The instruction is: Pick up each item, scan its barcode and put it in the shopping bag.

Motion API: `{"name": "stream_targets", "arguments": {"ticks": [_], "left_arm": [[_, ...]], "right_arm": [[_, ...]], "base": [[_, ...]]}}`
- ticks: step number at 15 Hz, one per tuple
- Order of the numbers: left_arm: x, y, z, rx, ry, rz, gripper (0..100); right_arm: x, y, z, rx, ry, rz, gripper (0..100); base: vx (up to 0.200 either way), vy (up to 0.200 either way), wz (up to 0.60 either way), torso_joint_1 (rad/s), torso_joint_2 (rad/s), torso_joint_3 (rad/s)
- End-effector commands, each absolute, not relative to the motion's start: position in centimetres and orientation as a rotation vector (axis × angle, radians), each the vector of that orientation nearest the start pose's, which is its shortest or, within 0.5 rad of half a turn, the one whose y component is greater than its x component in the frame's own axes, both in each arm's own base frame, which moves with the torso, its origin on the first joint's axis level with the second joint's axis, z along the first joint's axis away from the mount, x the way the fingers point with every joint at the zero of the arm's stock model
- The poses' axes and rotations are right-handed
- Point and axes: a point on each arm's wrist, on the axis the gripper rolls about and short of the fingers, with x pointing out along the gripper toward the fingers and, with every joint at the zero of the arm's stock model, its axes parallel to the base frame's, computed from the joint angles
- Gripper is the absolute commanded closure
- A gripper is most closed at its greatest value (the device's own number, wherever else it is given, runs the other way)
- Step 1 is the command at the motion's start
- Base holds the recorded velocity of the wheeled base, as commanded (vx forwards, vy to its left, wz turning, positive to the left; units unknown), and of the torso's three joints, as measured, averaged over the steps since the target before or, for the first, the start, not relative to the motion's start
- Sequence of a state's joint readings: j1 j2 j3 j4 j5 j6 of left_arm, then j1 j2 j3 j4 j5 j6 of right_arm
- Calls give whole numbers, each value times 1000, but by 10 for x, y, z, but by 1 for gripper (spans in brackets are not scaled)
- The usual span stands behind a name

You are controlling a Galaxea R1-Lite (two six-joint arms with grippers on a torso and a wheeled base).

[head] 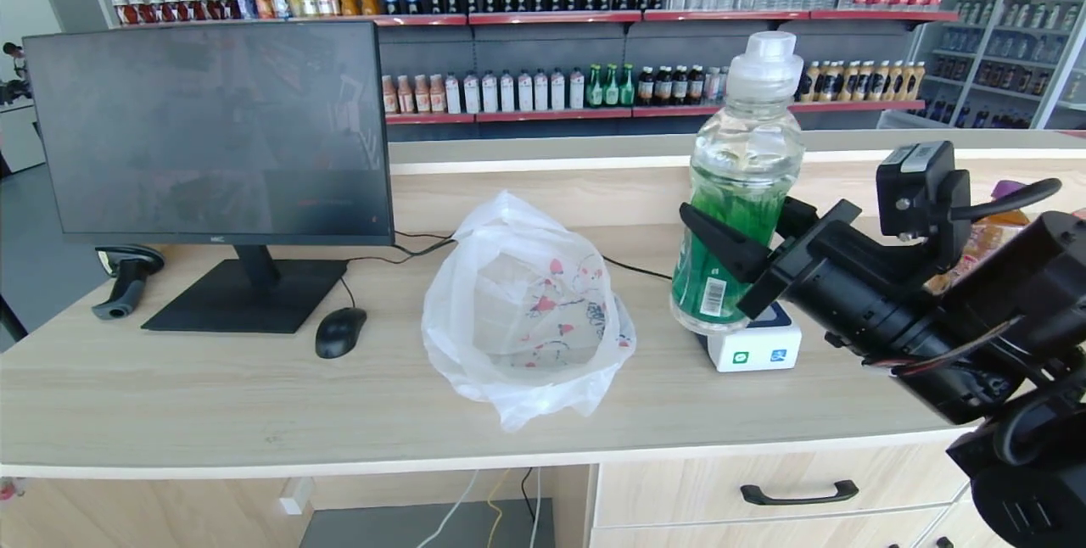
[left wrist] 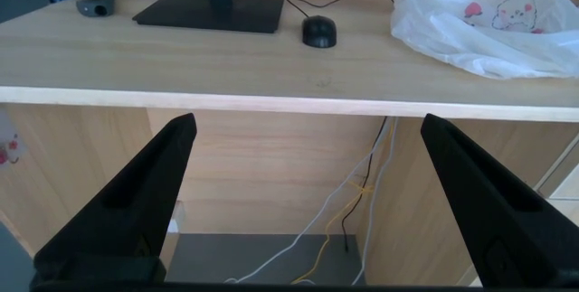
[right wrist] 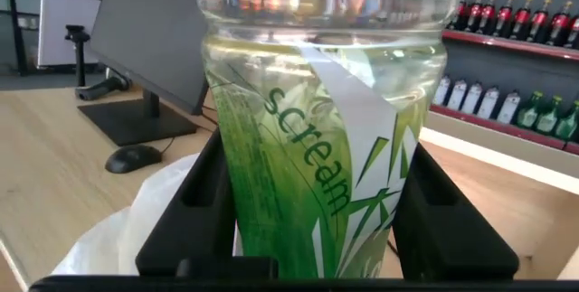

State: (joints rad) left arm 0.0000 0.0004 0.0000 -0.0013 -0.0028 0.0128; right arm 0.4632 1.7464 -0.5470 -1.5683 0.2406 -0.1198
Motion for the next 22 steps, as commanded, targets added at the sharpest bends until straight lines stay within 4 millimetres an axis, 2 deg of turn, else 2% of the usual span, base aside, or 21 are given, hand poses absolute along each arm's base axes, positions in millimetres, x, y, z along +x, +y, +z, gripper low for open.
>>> {"name": "stream_targets", "arguments": {"ticks": [1,4,8,9,20,22], "left_arm": [[-23,0,76,12,-2,-3,0],[-23,0,76,14,-2,-3,0],[-23,0,76,14,-2,-3,0],[-23,0,76,12,-2,-3,0],[-23,0,76,9,-2,-3,0],[-23,0,76,11,-2,-2,0]], "right_arm": [[247,124,190,-75,-384,656,100],[253,114,192,-52,-382,620,100],[265,83,191,-48,-364,507,100],[265,81,192,-49,-367,500,100],[264,78,194,-51,-374,489,100],[268,78,192,-51,-369,486,100]], "base": [[0,0,0,0,0,0],[-200,0,0,14,9,2],[0,0,0,0,0,0],[0,200,0,22,12,-2],[0,200,0,4,5,3],[0,0,0,0,0,0]]}}
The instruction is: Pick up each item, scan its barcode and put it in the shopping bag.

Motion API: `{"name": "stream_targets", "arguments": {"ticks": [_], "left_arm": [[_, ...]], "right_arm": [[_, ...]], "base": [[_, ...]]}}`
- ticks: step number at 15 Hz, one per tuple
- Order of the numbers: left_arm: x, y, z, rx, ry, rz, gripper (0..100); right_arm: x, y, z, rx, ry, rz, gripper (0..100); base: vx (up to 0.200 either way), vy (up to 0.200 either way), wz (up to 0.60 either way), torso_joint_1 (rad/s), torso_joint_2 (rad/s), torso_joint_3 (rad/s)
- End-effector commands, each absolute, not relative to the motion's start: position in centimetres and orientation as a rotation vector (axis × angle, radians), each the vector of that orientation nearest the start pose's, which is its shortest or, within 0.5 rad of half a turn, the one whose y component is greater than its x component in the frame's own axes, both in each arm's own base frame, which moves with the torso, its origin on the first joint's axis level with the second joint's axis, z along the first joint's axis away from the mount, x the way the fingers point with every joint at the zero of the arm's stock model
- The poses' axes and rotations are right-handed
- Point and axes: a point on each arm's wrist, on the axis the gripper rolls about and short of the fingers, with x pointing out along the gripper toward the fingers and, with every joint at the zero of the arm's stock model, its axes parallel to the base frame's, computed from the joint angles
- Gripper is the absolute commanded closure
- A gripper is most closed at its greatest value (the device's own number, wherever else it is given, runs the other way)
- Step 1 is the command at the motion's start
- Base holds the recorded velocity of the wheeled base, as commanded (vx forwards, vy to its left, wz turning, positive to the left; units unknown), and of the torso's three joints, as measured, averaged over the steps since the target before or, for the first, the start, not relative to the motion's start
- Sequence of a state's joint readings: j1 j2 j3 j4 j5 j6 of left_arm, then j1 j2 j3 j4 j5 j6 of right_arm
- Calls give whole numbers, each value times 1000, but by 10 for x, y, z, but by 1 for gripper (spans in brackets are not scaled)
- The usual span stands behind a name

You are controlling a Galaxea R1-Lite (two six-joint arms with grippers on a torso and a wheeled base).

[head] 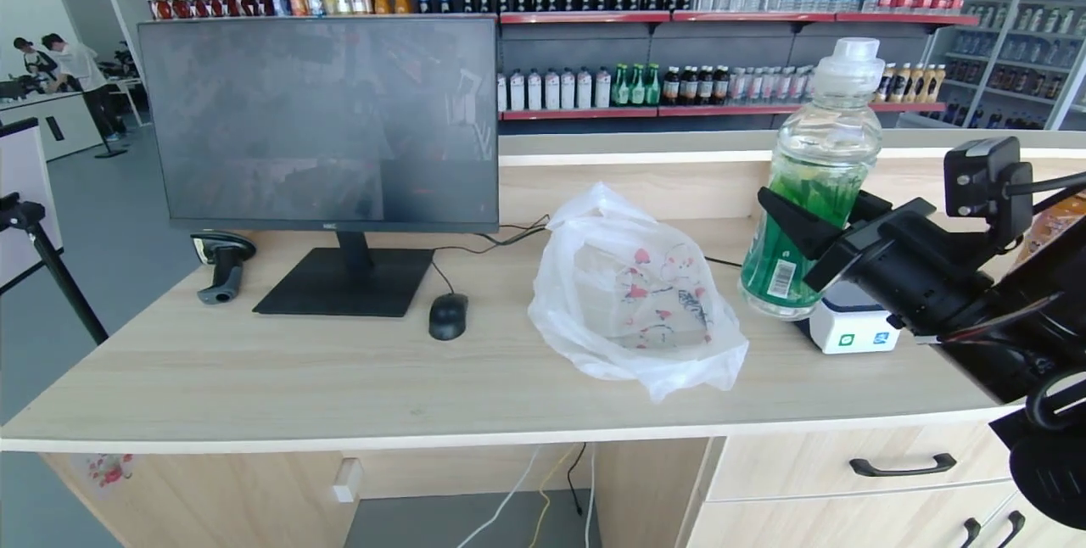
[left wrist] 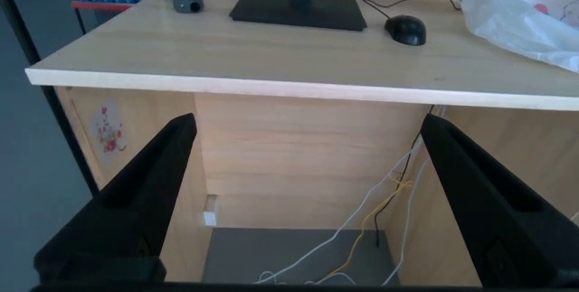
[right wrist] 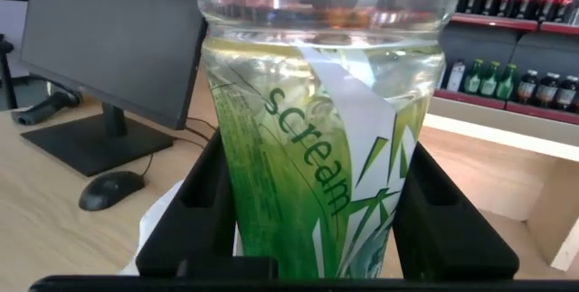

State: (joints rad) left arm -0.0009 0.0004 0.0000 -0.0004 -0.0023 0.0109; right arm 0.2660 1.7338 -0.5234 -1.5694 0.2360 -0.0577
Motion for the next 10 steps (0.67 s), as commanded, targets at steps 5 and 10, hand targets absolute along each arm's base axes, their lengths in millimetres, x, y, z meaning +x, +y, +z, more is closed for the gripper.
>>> {"name": "stream_targets", "arguments": {"ticks": [5,10], "left_arm": [[-23,0,76,12,-2,-3,0],[-23,0,76,11,-2,-3,0]], "right_arm": [[270,77,190,-53,-360,480,100],[270,74,188,-55,-350,470,100]], "base": [[40,0,0,1,0,1],[80,0,0,-3,-1,1]]}}
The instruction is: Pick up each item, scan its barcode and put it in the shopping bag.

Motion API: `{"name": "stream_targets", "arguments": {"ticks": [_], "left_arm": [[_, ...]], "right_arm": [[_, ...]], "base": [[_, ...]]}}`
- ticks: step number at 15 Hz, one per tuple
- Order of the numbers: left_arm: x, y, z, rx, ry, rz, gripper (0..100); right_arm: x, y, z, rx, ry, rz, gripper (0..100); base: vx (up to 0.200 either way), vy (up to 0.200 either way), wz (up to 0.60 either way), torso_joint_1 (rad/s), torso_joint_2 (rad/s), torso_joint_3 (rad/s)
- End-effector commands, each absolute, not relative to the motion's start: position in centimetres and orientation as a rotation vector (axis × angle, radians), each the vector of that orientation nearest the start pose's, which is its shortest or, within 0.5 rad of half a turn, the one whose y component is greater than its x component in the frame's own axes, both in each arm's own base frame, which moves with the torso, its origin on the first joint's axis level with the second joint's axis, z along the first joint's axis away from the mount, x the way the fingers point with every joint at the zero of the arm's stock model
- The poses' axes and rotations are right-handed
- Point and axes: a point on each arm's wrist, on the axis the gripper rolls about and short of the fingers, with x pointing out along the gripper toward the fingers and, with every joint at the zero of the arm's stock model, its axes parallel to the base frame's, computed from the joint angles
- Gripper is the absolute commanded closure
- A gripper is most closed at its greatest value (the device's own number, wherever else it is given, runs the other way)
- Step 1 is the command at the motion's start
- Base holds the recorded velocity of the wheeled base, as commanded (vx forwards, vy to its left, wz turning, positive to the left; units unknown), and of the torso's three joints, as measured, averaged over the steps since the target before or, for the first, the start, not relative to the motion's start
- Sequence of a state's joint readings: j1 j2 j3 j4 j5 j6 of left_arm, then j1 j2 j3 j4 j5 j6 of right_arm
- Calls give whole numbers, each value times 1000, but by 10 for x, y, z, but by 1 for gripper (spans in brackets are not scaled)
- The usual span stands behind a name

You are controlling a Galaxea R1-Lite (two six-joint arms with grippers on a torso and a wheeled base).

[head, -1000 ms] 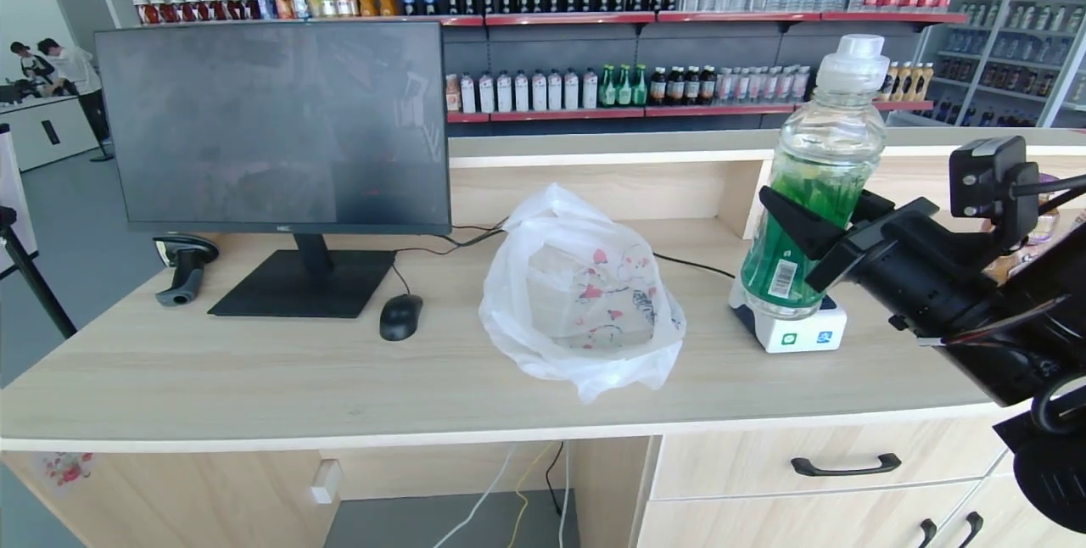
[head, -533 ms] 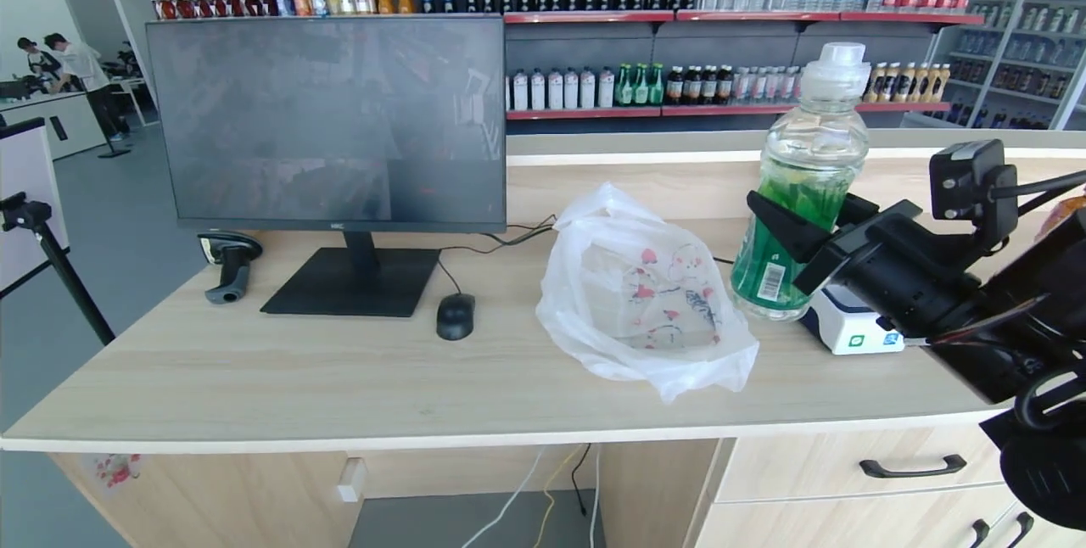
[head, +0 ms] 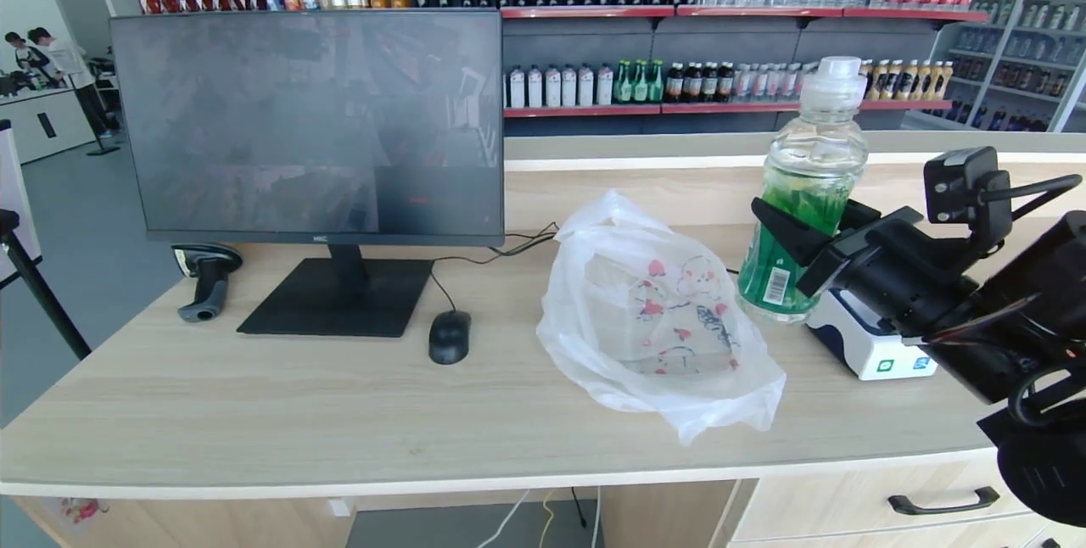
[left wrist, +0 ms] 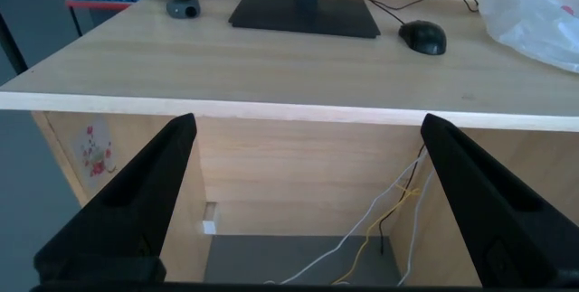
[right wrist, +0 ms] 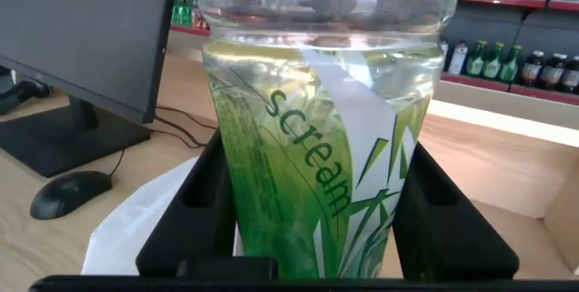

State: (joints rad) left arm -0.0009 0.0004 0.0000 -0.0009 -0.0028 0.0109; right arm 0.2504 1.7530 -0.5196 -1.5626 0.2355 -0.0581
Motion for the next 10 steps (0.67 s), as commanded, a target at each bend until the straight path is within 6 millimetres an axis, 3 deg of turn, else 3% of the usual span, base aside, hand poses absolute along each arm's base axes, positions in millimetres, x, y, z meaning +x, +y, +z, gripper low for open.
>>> {"name": "stream_targets", "arguments": {"ticks": [1,6,10], "left_arm": [[-23,0,76,11,-2,-3,0],[-23,0,76,11,-2,-2,0],[-23,0,76,11,-2,-3,0]], "right_arm": [[270,74,188,-55,-352,469,100],[271,74,189,-55,-358,468,100],[273,72,190,-56,-362,462,100]], "base": [[0,0,0,0,0,0],[0,0,0,0,0,0],[0,0,600,-1,0,1]]}}
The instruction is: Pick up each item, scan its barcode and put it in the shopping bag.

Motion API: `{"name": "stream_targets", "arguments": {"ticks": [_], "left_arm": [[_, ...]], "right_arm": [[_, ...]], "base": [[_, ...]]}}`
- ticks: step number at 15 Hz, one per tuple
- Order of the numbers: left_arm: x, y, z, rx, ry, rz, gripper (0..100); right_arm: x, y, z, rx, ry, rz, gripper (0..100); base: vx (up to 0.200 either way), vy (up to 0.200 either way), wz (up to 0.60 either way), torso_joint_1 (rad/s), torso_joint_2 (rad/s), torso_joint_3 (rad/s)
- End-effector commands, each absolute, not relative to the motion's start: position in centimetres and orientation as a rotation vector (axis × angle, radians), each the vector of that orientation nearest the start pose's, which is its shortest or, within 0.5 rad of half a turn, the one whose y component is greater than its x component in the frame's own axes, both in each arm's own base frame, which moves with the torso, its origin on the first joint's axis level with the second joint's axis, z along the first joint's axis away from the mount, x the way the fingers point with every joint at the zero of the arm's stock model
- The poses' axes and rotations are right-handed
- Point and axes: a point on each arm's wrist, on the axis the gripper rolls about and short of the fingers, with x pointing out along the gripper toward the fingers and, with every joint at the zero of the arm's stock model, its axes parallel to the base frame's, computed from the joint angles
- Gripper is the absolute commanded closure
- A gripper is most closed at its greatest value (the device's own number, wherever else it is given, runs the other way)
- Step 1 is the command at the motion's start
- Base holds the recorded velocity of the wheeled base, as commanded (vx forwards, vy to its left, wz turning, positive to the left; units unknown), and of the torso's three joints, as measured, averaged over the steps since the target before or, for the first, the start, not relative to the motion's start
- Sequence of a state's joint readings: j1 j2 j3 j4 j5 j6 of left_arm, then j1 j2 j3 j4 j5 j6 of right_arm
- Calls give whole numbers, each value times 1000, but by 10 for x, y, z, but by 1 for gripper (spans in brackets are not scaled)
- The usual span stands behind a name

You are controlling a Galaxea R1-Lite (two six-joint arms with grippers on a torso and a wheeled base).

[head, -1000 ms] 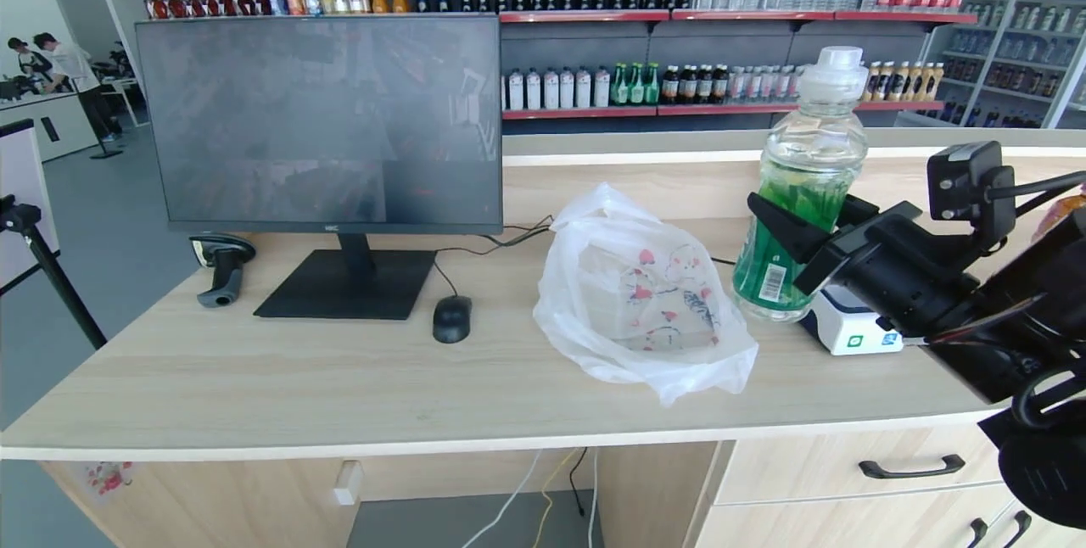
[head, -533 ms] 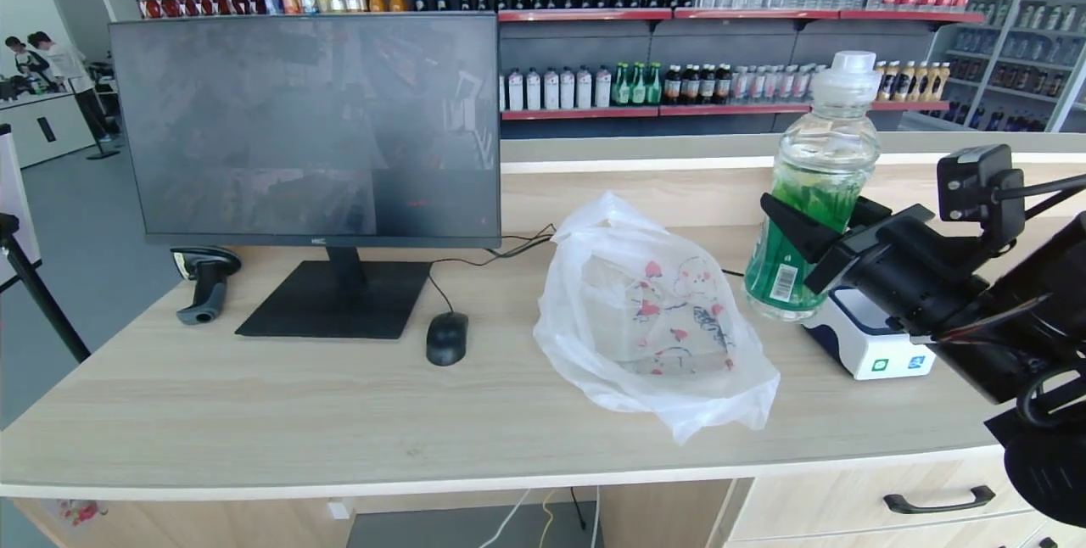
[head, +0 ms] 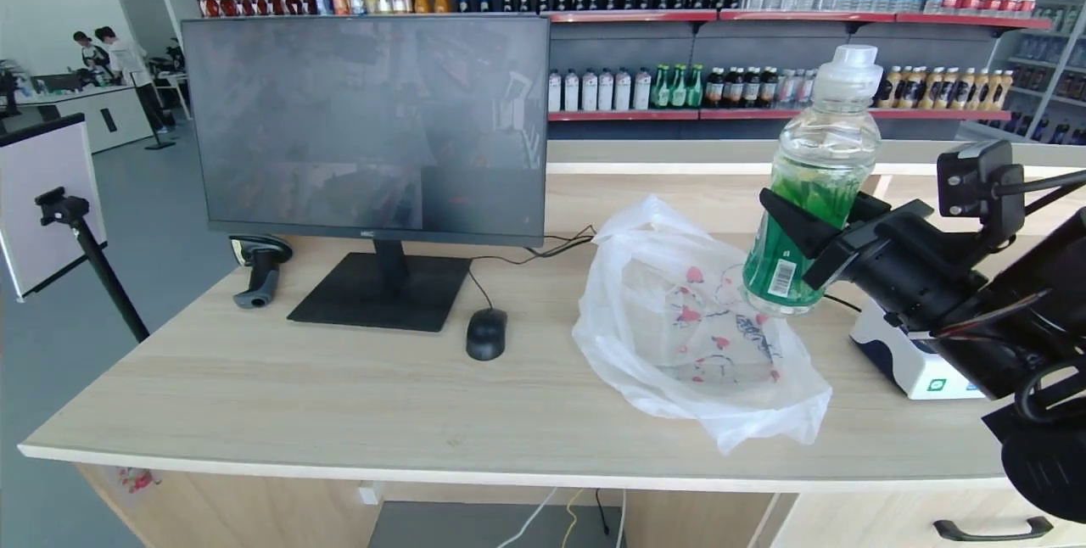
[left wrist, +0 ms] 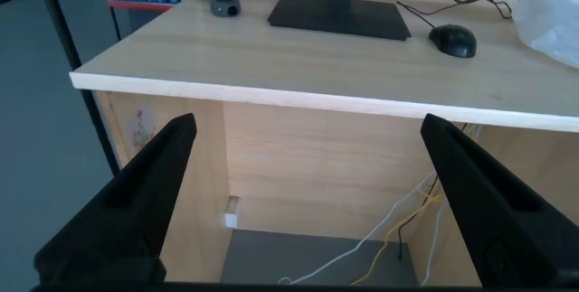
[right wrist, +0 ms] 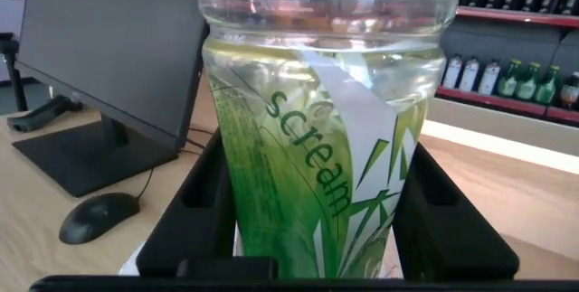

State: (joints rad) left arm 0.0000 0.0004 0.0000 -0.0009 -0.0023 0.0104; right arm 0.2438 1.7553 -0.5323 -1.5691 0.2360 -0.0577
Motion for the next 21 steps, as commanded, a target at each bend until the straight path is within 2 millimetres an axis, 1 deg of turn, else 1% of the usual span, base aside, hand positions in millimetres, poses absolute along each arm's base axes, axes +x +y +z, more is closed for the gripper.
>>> {"name": "stream_targets", "arguments": {"ticks": [1,3,4,6,8,10,11,13,18,21], "left_arm": [[-23,0,76,11,-2,-2,0],[-23,0,76,9,-2,-2,0],[-23,0,76,9,-2,-2,0],[-23,0,76,11,-2,-3,0],[-23,0,76,11,-2,-3,0],[-23,0,76,11,-3,-3,0],[-23,0,76,9,-6,-3,0],[-23,0,77,8,-18,0,0],[-23,0,77,12,-17,0,0],[-23,0,77,9,-18,0,0]], "right_arm": [[274,68,191,-59,-364,445,100],[279,61,187,-62,-351,420,100],[283,61,186,-62,-347,417,100],[304,65,177,-58,-334,419,100],[320,68,167,-41,-312,421,100],[340,71,148,-36,-275,420,100],[346,72,143,-33,-265,420,100],[357,74,140,-27,-277,421,100],[374,82,127,-12,-266,435,100],[377,89,121,4,-252,452,100]], "base": [[0,0,0,0,0,0],[0,0,0,0,0,0],[0,0,0,0,0,0],[0,0,0,0,0,0],[0,0,0,0,0,0],[0,0,0,0,0,0],[0,0,0,0,0,0],[0,0,0,0,0,0],[0,0,0,0,0,0],[0,0,0,0,0,0]]}}
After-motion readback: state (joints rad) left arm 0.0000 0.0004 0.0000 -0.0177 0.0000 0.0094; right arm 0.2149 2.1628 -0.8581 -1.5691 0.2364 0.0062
